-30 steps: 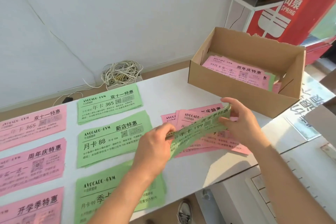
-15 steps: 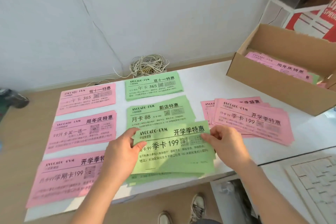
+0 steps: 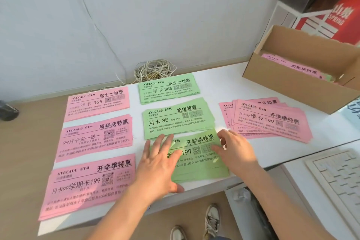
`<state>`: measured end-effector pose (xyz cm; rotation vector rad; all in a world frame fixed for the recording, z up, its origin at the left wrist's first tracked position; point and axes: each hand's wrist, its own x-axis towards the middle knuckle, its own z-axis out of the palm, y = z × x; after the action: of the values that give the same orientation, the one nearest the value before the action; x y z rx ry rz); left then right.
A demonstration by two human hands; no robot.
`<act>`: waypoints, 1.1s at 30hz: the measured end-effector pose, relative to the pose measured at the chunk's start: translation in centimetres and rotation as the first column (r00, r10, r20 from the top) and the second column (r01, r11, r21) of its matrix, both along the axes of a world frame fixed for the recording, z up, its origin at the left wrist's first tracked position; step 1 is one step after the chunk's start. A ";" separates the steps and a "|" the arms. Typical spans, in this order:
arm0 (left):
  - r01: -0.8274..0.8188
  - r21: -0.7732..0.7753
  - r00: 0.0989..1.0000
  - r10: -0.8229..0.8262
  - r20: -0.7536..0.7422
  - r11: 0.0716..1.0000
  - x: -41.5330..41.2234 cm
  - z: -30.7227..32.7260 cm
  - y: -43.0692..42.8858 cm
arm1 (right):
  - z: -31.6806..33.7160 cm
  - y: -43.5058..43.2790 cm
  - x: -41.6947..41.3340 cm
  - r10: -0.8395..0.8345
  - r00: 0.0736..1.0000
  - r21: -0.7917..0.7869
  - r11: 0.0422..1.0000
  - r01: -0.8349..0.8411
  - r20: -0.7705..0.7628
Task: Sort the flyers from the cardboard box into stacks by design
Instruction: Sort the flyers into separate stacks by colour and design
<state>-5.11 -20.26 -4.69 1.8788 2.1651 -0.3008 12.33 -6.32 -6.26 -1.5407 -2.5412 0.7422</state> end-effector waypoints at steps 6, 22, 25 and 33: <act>0.093 0.013 0.994 -0.092 -0.051 0.996 0.0 -0.1 -0.3 | 0.9 -1.0 0.2 0.126 0.990 0.091 0.987 -0.132 0.071; 0.062 -0.037 0.986 -0.056 0.155 0.997 -0.5 -0.7 0.2 | 1.9 -1.3 0.7 0.509 0.812 -0.069 0.856 -0.513 0.284; 0.084 -0.003 0.986 -0.082 0.146 0.996 -0.5 -0.8 0.1 | 1.9 -1.2 1.2 0.497 0.835 -0.076 0.866 -0.494 0.237; 0.076 0.006 0.989 -0.076 0.128 0.997 -0.1 -0.4 0.4 | 0.2 -3.0 3.9 0.283 0.959 -0.007 0.959 -0.283 -0.015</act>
<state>-5.23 -19.82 -5.14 1.9283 2.0142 -0.1882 16.28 -9.33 -6.05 -1.1806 -2.7855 0.7893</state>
